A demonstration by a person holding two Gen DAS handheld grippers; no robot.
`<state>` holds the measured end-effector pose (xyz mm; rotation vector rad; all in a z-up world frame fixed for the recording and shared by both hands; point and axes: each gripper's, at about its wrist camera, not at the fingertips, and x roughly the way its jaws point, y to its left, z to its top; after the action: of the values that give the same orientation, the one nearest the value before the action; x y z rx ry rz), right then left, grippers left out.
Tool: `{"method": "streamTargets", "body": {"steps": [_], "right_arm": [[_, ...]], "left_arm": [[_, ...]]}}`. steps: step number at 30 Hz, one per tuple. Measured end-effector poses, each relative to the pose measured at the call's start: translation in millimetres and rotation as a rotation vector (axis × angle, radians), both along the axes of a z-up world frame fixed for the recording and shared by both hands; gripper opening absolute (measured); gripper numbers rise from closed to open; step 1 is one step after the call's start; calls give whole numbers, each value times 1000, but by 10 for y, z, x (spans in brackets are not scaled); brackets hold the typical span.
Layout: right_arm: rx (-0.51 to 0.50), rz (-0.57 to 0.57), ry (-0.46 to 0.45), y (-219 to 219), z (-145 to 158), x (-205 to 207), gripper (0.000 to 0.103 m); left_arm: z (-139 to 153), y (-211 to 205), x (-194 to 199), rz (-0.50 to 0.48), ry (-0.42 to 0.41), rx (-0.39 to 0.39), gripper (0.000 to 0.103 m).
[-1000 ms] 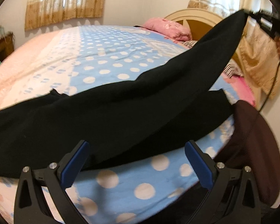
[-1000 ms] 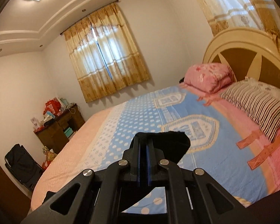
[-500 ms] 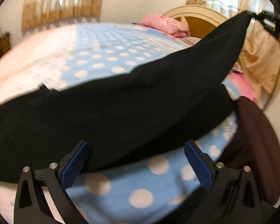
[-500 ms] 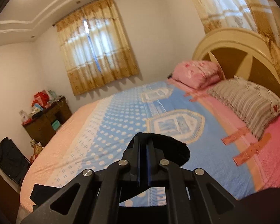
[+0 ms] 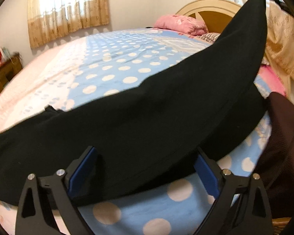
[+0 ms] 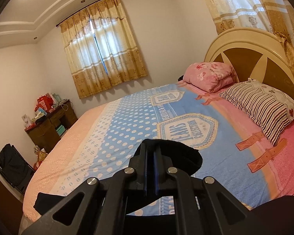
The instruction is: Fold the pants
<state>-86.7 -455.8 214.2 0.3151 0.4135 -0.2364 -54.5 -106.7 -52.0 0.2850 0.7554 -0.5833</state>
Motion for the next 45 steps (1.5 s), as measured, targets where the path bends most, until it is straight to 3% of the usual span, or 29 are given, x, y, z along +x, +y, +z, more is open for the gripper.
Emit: {"method": "streamTargets", "body": {"steps": [3,6,7,8,10,12,15,18,21,26,30,33,36,39,41,45], "right_arm": [[1,5,-5,17,-5,-6,5],[11,-1,8,-27,-74,9,5],[19,-2,20,-52,-110,36,5],[31,-3,38,-88,-172,88,5],[43,1,51,-131,-263,184,5],[55,1,45,-171,-302,261,5],[92,21,-1,-210,-293,254,5],[88,37,-4,-199,-350,128,5],[117,33,54,-269,-703,-76,5],[160,-96,310,-573,-1863,-390,5],[140,-171,436,-723,-2457,-552,5],[55,-156,519,-645,-2584,-499,5],[-2,-160,560,-602,-2563,-473,5],[-11,-176,545,-638,-2528,-491,6],[12,-187,511,-700,-2476,-502,18],[52,-295,478,-811,-2391,-622,26]], "left_arm": [[-18,-112,51,15,-34,67,95],[-21,-107,177,55,-54,108,69],[5,-57,245,66,-45,97,56],[78,43,354,86,-23,57,49],[231,215,521,128,-6,-6,44],[426,344,669,181,-43,-36,44],[714,554,790,232,-87,-88,34],[896,768,768,258,-122,-137,33],[871,888,561,244,-147,-150,33],[331,723,331,149,-61,-58,33],[-96,571,112,67,57,5,33],[-107,545,-3,19,56,31,36],[43,614,-39,-7,17,20,46],[213,730,14,-2,-3,-35,61],[294,775,95,12,-18,-62,69],[360,796,216,42,-55,-55,77]]}}
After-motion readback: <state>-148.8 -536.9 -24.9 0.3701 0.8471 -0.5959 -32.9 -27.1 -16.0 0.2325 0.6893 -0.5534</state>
